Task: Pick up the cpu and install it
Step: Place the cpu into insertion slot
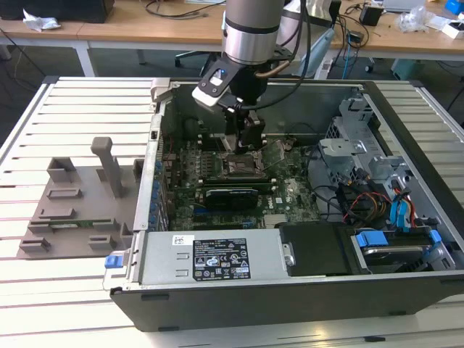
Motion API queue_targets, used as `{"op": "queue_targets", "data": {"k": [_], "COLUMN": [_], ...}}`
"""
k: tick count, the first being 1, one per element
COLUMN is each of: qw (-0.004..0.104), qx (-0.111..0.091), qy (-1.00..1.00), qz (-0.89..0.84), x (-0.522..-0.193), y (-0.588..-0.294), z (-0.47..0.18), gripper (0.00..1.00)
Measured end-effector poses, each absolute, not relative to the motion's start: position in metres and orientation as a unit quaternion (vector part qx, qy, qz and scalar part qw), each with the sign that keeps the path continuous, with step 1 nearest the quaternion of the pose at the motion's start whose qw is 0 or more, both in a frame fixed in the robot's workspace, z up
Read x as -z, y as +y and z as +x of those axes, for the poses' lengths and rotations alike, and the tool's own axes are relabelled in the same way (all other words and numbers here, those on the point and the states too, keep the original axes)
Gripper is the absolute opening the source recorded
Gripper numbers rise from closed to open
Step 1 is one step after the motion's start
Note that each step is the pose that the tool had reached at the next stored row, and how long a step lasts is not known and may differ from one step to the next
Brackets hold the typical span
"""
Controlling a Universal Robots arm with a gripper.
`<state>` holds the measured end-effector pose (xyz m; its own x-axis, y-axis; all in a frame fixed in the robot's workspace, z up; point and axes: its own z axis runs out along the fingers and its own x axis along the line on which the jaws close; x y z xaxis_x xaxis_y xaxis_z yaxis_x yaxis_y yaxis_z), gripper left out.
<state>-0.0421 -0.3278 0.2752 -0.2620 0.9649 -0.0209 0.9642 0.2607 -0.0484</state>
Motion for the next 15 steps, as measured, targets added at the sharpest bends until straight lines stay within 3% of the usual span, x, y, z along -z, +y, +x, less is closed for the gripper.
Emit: {"op": "queue_targets", "data": {"k": [15], "qw": [0.009], "qx": [-0.025], "qy": [-0.725], "qz": [-0.688], "x": [-0.2741], "y": [-0.3278], "z": [-0.0421], "gripper": [0.55]}}
